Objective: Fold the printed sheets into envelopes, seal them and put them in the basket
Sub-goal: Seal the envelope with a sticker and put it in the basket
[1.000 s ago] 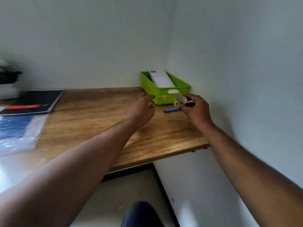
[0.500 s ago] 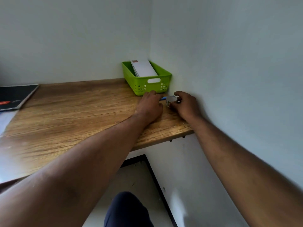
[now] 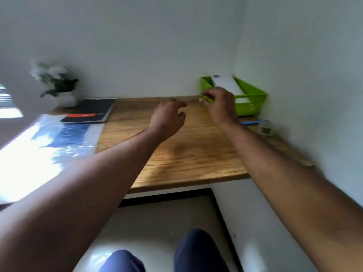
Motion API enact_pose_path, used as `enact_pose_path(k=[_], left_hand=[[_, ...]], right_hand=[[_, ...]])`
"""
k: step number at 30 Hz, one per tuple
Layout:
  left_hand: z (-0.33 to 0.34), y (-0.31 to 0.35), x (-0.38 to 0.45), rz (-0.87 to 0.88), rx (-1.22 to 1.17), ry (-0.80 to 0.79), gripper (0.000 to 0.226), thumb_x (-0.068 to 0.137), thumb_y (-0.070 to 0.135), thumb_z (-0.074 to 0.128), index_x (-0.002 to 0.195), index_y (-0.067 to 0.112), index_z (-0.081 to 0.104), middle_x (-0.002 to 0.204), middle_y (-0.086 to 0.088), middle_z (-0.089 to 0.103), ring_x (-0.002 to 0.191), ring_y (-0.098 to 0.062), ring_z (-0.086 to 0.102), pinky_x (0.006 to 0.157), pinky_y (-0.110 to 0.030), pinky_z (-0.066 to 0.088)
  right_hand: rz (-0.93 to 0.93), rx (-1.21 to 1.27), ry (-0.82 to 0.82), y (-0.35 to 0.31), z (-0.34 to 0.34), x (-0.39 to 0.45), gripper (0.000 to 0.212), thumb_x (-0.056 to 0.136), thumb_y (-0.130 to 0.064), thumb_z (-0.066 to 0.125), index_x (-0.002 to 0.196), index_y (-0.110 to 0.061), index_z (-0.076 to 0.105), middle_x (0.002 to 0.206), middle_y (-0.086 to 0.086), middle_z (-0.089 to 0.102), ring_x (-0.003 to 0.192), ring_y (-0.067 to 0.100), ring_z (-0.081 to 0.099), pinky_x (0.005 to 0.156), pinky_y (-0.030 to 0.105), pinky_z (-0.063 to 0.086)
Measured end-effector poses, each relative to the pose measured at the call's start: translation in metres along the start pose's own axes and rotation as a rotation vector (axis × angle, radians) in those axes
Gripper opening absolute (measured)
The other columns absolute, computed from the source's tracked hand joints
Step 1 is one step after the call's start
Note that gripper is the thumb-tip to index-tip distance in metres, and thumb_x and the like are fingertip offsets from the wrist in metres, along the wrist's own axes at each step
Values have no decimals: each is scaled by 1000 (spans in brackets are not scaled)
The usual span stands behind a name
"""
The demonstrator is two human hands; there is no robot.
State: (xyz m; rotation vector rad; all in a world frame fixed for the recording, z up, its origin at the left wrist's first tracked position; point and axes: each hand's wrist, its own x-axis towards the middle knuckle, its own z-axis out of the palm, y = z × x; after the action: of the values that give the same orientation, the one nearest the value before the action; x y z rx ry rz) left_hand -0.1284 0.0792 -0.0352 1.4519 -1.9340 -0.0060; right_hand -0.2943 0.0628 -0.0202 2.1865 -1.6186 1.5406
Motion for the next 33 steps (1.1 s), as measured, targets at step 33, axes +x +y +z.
enact_pose_path(k=[33], left_hand=[[-127,-261,-52,-623,224,75,58,82,8,52,139,19,49,135,-14,57,125,-33,50,105,-39,42]], right_hand=[[3,194,-501,-149,247,-3,39,92,4,49,124,-13,60,110,5,66,102,16,62,91,30,53]])
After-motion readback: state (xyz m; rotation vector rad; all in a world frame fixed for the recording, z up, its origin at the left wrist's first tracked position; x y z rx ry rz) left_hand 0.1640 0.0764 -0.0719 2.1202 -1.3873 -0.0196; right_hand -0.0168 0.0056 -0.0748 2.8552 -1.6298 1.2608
